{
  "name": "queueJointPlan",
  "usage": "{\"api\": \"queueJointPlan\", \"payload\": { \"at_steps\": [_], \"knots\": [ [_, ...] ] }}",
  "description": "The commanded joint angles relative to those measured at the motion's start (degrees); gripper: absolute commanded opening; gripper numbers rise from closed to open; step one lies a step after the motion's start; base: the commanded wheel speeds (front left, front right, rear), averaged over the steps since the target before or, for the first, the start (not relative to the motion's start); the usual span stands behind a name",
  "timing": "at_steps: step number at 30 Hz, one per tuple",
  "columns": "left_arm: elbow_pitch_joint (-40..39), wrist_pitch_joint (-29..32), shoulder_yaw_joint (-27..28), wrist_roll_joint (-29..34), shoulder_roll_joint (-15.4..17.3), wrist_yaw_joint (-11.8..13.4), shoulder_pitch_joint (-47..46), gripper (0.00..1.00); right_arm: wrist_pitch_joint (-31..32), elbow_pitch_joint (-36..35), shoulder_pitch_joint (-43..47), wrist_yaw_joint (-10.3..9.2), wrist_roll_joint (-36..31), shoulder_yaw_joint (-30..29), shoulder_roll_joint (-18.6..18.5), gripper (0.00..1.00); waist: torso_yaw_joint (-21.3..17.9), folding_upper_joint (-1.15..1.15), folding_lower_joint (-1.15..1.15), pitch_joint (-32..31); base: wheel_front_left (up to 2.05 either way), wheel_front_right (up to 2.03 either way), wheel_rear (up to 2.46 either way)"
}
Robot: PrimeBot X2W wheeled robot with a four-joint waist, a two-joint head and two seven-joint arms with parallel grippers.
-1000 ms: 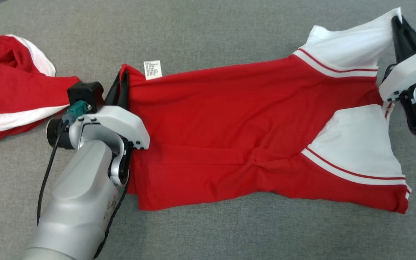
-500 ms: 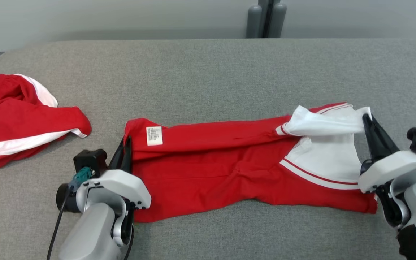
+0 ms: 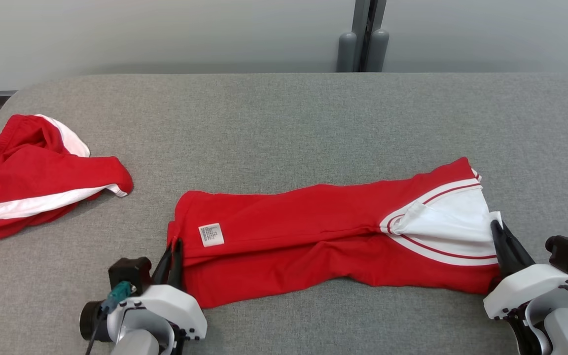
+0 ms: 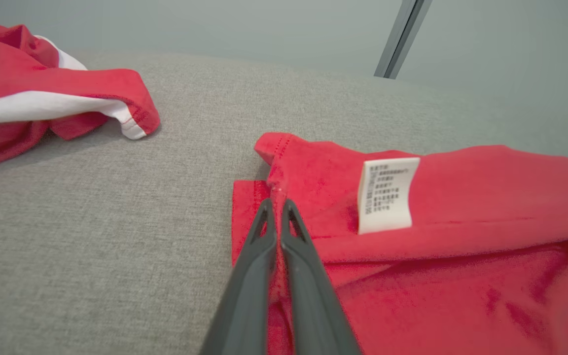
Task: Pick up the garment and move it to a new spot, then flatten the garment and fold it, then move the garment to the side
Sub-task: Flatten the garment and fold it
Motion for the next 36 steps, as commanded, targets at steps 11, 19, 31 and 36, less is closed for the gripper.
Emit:
{"api": "queueJointPlan", "payload": {
  "at_steps": [11,19,31,36],
  "knots": [
    [-5.22,-0.11,2.90,7.00,-0.43,2.03,7.77,1.00,-0.24,-0.12,-1.67,-0.01,-4.07,-5.99,1.71,1.00,1.47,0.00,0.00,0.76,0.00,0.00,0.00],
    [-5.85,-0.10,3.82,8.57,-0.70,1.06,7.35,1.00,2.06,9.50,-5.28,-0.02,-6.65,-5.57,1.44,1.00,3.98,0.00,0.00,1.91,0.00,0.00,0.00],
    [-7.01,-0.11,3.64,8.00,-0.77,1.03,7.08,1.00,3.78,18.86,-7.31,0.05,-3.76,-1.72,3.81,0.00,5.23,0.00,0.00,2.41,0.00,0.00,0.00],
    [-7.07,-0.11,3.83,8.47,-0.76,0.90,7.09,1.00,0.65,19.49,-8.92,-0.17,-3.82,-4.58,0.48,0.00,4.17,0.00,0.00,1.94,0.00,0.00,0.00]
  ]
}}
